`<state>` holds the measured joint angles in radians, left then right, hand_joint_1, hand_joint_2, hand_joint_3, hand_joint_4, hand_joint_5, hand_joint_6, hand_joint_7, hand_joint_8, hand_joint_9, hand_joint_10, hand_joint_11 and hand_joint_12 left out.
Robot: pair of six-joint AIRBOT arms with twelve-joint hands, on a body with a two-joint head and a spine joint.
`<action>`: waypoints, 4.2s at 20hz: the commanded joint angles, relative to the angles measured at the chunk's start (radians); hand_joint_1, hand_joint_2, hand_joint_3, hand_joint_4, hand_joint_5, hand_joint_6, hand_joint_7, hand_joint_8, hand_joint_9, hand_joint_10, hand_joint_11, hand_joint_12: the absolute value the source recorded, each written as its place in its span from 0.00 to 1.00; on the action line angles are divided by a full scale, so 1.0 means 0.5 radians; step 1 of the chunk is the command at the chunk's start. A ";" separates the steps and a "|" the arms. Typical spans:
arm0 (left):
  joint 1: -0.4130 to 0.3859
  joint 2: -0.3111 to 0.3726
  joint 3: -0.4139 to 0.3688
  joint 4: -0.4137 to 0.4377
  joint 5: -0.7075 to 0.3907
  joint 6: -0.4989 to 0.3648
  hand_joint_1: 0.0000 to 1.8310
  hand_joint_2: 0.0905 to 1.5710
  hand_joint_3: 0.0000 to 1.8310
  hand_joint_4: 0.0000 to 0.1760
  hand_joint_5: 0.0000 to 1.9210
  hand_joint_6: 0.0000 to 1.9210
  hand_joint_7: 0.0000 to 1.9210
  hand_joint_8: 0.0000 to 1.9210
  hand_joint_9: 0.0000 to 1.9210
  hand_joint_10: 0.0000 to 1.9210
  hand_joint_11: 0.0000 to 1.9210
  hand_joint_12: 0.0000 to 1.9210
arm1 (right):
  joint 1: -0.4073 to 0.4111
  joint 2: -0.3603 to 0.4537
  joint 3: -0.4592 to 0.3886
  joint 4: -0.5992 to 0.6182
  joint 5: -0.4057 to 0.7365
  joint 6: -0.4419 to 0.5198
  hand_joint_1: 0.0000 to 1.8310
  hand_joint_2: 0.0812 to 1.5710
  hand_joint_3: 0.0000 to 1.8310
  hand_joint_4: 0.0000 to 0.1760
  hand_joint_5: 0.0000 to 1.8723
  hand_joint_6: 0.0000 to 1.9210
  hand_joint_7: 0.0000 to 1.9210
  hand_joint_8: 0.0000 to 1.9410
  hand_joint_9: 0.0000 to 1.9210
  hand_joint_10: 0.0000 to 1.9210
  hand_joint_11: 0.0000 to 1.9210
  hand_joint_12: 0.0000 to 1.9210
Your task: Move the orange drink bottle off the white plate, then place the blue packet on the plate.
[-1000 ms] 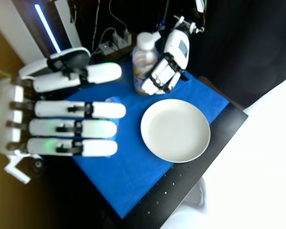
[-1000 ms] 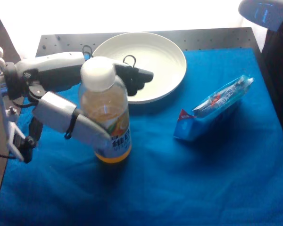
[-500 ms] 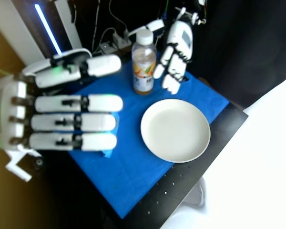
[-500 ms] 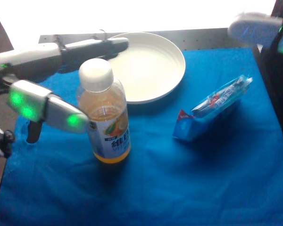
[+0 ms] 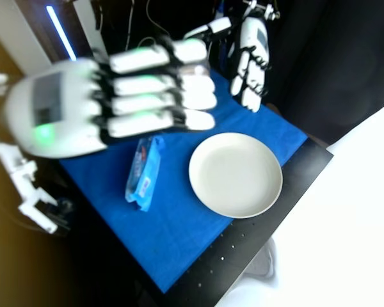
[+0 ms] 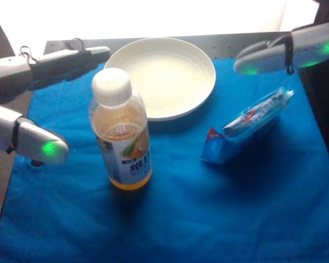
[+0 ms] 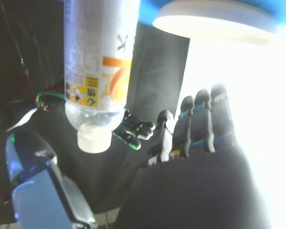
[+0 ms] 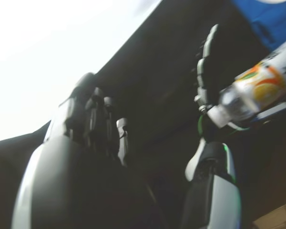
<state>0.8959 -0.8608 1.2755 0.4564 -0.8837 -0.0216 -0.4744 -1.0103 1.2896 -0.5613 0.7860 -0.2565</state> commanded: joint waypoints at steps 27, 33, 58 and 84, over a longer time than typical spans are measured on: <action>0.036 0.114 -0.007 -0.446 -0.356 0.185 0.38 0.29 0.00 1.00 0.00 0.00 0.00 0.00 0.00 0.00 0.00 0.00 | 0.304 -0.144 0.117 -2.313 -0.547 1.539 0.28 0.40 0.00 0.24 0.15 0.01 0.24 0.01 0.22 0.01 0.00 0.57; 0.041 0.107 -0.009 -0.449 -0.365 0.187 0.38 0.29 0.00 1.00 0.00 0.00 0.00 0.00 0.00 0.00 0.00 0.00 | 0.170 -0.198 0.179 -2.311 -0.643 1.564 0.29 0.43 0.00 0.29 0.18 0.00 0.24 0.00 0.20 0.00 0.00 0.56; 0.081 0.067 -0.009 -0.460 -0.389 0.186 0.31 0.33 0.01 1.00 0.00 0.00 0.00 0.00 0.00 0.00 0.00 0.00 | 0.095 -0.276 0.279 -2.110 -0.727 1.562 0.68 0.67 0.00 0.00 0.56 0.40 0.55 0.51 0.40 0.59 0.20 0.91; 0.117 0.014 0.028 -0.476 -0.434 0.180 0.32 0.33 0.00 1.00 0.00 0.00 0.00 0.00 0.00 0.00 0.00 0.00 | 0.635 -0.575 0.699 -2.094 -0.697 1.556 0.69 0.65 0.00 0.03 0.58 0.41 0.62 0.34 0.61 0.20 0.43 0.56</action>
<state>0.9638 -0.8516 1.2842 0.2657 -0.9913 0.0792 -0.1719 -1.3003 1.6455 -1.6638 0.4393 0.5213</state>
